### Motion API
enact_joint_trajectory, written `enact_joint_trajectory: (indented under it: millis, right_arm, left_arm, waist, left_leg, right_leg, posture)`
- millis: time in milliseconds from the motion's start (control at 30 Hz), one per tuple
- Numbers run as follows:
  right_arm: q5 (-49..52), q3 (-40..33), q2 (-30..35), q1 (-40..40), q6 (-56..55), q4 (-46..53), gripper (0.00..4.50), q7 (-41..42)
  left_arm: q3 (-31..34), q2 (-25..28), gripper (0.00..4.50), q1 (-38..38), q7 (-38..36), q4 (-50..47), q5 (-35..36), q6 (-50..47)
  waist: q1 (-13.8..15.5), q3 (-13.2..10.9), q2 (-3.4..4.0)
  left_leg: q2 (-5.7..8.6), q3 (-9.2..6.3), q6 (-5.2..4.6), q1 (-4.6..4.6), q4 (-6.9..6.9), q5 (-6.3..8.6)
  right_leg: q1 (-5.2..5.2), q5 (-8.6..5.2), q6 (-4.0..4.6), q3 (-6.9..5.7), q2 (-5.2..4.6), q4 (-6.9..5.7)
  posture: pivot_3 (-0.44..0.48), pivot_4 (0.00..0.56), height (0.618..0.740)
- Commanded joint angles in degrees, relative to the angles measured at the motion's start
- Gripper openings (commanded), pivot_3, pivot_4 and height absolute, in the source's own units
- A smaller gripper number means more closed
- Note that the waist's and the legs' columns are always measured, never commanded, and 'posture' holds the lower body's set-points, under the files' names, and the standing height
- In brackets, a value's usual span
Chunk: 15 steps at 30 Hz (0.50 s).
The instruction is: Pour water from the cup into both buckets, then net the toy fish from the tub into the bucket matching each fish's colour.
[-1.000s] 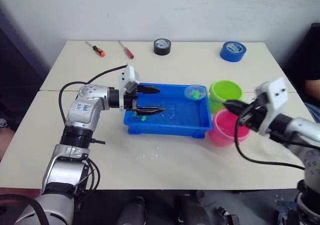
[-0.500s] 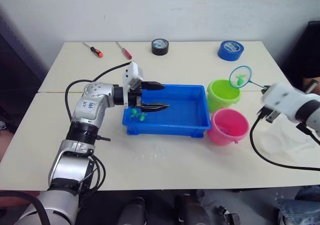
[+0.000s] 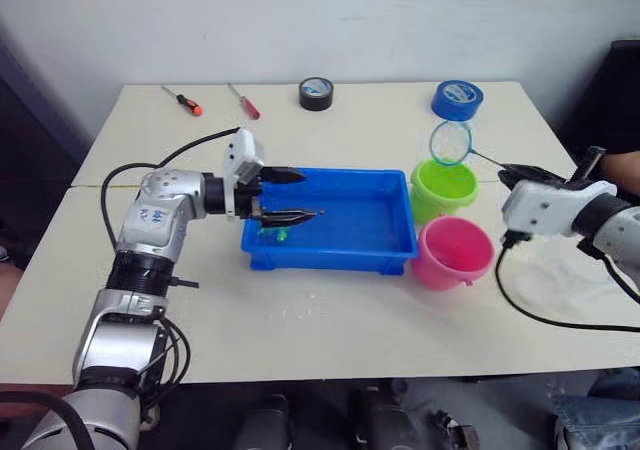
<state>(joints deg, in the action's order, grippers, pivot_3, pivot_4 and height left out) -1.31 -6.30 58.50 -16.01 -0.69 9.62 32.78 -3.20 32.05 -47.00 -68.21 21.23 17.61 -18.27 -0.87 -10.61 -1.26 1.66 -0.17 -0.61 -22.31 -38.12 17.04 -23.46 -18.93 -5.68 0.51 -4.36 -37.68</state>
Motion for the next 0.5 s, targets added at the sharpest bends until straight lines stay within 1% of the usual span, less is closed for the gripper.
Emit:
enact_joint_trajectory:
  millis: [33, 167, 300, 367, 500]
  right_arm:
    - [13.15, -1.44, -3.32, -2.00, 13.65, 9.78, 0.00, 4.80]
    - [21.24, 3.54, -7.91, -4.11, 26.53, 15.68, 0.00, 8.16]
    - [23.38, 10.58, -12.03, -8.45, 35.01, 13.73, 0.00, 10.74]
    - [22.35, 13.87, -13.65, -10.72, 36.19, 11.90, 0.00, 11.96]
    - [18.16, 19.36, -15.80, -14.61, 35.19, 6.79, 0.00, 13.72]
  left_arm:
    - [1.56, 4.46, 4.44, 2.55, -1.28, -2.92, -0.69, 0.57]
    - [2.14, 10.62, 4.44, 7.77, -2.24, -6.54, -1.29, 0.15]
    - [4.88, 16.44, 4.44, 14.46, -0.96, -12.32, -1.08, -1.74]
    - [6.44, 17.85, 4.44, 16.88, 0.05, -15.34, -0.24, -3.34]
    - [8.67, 18.77, 4.44, 19.79, 1.99, -20.01, 1.05, -6.26]
  waist:
    - [-0.08, 0.00, 0.01]
    - [-0.37, 0.00, 0.00]
    - [-0.43, 0.00, 0.00]
    - [-0.54, 0.00, 0.00]
    - [0.00, 0.00, 0.00]
  left_leg:
    - [-0.01, -0.01, 0.01, 0.00, 0.00, 0.00]
    - [0.02, -0.15, -0.03, -0.01, 0.01, 0.03]
    - [0.04, -0.24, -0.04, -0.07, 0.03, 0.06]
    - [0.06, -0.25, -0.08, -0.08, 0.03, 0.09]
    - [0.08, -0.30, -0.23, -0.09, 0.03, 0.17]
  right_leg:
    - [0.00, 0.00, 0.00, 0.00, -0.01, -0.04]
    - [0.02, 0.00, 0.02, -0.05, -0.08, 0.04]
    - [0.04, 0.00, 0.04, -0.07, -0.17, 0.15]
    - [0.03, 0.00, 0.05, -0.07, -0.20, 0.16]
    - [0.03, -0.01, 0.06, -0.11, -0.23, 0.17]
  posture:
    - [0.000, 0.150, 0.736]
    - [0.000, 0.150, 0.736]
    - [0.000, 0.150, 0.736]
    - [0.000, 0.150, 0.736]
    - [0.000, 0.150, 0.736]
